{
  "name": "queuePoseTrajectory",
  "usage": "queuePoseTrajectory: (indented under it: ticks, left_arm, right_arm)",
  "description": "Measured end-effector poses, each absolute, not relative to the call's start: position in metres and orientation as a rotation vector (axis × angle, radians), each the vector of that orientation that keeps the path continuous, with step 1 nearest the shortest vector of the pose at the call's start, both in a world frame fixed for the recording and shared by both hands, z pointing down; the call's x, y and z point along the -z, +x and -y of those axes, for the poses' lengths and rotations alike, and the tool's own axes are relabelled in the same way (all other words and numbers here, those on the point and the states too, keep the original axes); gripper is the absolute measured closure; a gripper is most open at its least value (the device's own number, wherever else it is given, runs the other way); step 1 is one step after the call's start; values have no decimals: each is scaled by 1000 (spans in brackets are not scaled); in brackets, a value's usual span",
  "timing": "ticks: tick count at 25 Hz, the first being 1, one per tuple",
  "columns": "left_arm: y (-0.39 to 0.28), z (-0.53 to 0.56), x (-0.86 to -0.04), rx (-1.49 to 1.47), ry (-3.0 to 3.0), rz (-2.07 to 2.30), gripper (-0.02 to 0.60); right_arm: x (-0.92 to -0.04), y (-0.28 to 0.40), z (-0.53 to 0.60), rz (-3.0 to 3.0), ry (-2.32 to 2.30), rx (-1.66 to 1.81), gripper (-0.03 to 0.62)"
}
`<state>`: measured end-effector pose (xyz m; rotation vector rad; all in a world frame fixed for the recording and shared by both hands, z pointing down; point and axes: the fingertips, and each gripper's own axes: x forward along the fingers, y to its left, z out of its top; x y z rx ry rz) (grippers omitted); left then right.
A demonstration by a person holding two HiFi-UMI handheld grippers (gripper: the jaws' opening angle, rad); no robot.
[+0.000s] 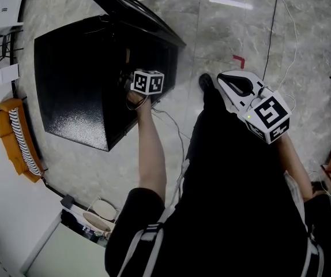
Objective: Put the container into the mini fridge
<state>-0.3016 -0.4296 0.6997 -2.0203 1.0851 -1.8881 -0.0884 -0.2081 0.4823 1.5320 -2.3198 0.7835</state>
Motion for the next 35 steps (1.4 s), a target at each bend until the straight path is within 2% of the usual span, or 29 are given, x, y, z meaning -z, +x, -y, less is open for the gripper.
queuePoseTrajectory:
  ticks: [6, 16, 27, 35]
  left_arm:
    - [-248, 388, -663, 1816, -2052, -1059, 434]
    - [-133, 298, -611, 1764, -2054, -1028, 436]
    - [-31, 224, -563, 1683, -2019, -1045, 525]
    - [37, 158, -521, 1574, -2032, -1041, 541]
  right_arm:
    - [-466, -51, 196, 2374, 1551, -730, 576]
    - [-440, 57, 139, 2430, 1619, -663, 576]
    - [-431, 155, 77, 2450, 1615, -620, 576]
    - [-429, 208, 34, 2453, 1646, -648, 576]
